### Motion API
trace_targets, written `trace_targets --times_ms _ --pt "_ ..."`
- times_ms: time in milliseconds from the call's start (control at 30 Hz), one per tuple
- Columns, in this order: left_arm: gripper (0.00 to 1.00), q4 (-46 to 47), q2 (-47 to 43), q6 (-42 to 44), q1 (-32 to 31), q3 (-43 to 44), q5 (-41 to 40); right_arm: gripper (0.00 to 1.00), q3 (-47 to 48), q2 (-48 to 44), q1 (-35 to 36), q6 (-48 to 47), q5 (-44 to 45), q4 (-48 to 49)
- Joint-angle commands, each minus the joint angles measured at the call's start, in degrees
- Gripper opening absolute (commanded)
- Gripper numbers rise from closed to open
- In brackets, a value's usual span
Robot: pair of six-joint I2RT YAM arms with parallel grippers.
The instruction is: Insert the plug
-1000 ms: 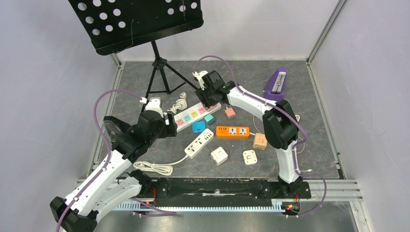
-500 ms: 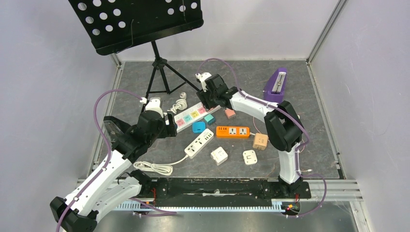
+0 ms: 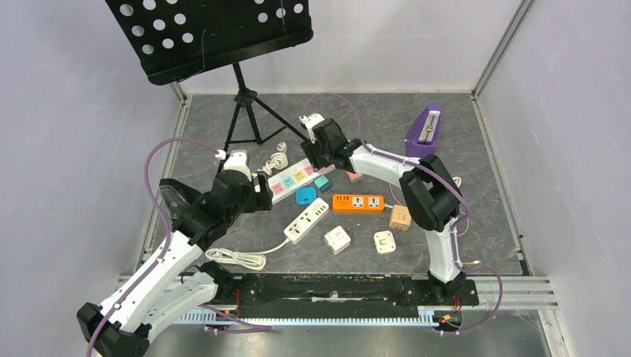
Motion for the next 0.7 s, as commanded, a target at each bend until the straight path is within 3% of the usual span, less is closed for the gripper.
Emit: trace_targets --times_ms 0,133,267,400,500,567,667 --pt "0.88 1.1 -0.8 1.5 0.3 0.6 -0.8 0.00 -10.2 9.3 0.3 -0.4 -0.9 -15.6" --pt "0.88 1.1 -0.9 1.6 0.2 0.5 -0.8 0.00 -16.5 7.4 0.4 1.4 -1.7 -10.8" --pt "0.88 1.1 -0.7 1.8 0.3 0.8 -0.9 0.02 -13.9 5.6 0.5 2.3 0.6 -10.3" --pt "0.92 1.6 -0.9 2.3 0.3 1.6 -2.4 0.60 -4.4 1.8 0.2 2.5 3.7 -11.2" --pt "0.96 2.2 -1.4 1.9 0.2 2.1 -3.1 0.89 4.3 -1.3 -1.0 3.2 3.4 -12.6" --pt "0.98 2.2 -2.1 0.4 0.3 2.1 -3.2 0.98 6.6 -4.9 -1.4 2.6 3.2 -11.5" --pt "0.99 2.0 -3.0 -1.3 0.3 1.8 -1.5 0.98 1.5 -13.3 -1.3 0.8 2.7 -7.7"
